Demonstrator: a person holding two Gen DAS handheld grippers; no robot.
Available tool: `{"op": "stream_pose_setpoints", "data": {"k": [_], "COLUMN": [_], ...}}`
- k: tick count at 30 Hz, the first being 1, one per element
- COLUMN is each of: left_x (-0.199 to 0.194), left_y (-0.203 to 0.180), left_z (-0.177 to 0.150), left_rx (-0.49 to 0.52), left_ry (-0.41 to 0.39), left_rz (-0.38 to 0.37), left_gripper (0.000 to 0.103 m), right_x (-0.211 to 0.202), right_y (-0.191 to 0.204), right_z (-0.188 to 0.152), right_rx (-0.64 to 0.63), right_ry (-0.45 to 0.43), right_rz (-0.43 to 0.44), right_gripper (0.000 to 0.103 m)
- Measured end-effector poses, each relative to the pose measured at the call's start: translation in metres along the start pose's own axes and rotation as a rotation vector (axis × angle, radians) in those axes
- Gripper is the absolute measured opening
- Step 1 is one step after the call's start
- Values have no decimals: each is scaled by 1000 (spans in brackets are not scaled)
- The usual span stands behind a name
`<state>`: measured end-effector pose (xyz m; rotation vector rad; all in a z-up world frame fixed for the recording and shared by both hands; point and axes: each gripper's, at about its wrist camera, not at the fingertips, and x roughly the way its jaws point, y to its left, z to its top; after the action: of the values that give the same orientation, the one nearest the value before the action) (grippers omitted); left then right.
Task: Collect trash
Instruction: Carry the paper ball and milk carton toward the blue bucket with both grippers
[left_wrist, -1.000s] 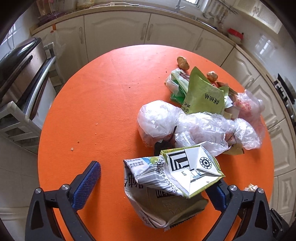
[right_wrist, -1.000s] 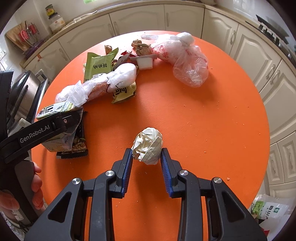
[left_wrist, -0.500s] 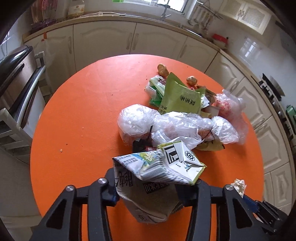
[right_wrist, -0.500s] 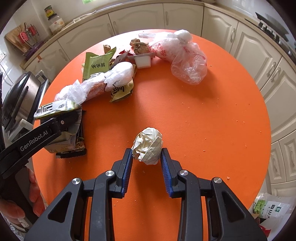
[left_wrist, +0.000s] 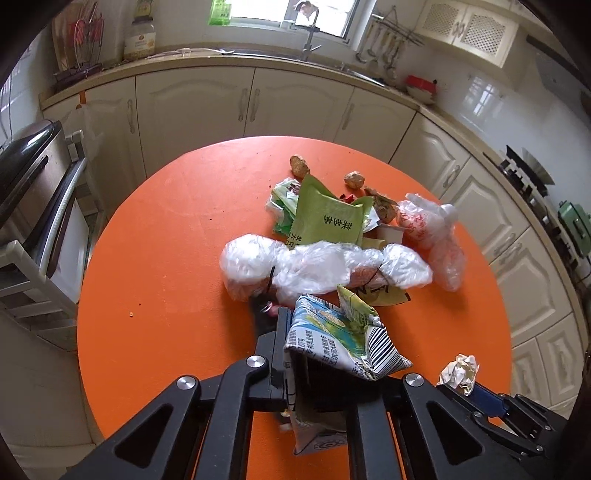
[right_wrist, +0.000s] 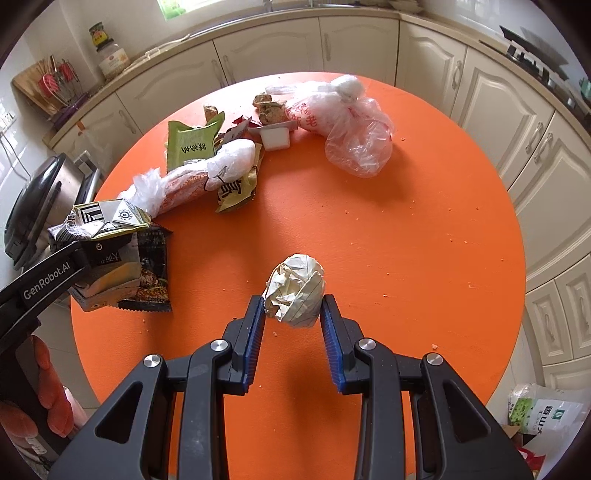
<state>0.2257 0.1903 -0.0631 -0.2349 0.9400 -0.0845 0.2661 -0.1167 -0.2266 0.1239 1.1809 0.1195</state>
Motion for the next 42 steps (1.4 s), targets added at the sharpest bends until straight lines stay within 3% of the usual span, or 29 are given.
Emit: {"op": "stream_pose_setpoints", "data": {"k": [8, 19, 28, 42], "left_x": [-23, -19, -3, 46], "left_y": [-25, -78, -142, -265], "left_z": [-6, -16, -22, -42], "left_rx": [69, 183, 287, 458], "left_ry": [-57, -49, -29, 44], "left_rz": [1, -45, -74, -115], "left_gripper": [4, 4, 4, 4], "right_x": [-9, -28, -51, -76], "right_y": [-9, -47, -104, -213], "right_z": [-3, -9, -16, -37], "right_rx": [23, 105, 221, 388], "right_ry": [-20, -60, -119, -164], "right_rz": [5, -4, -21, -115], "right_gripper": [31, 31, 31, 31]}}
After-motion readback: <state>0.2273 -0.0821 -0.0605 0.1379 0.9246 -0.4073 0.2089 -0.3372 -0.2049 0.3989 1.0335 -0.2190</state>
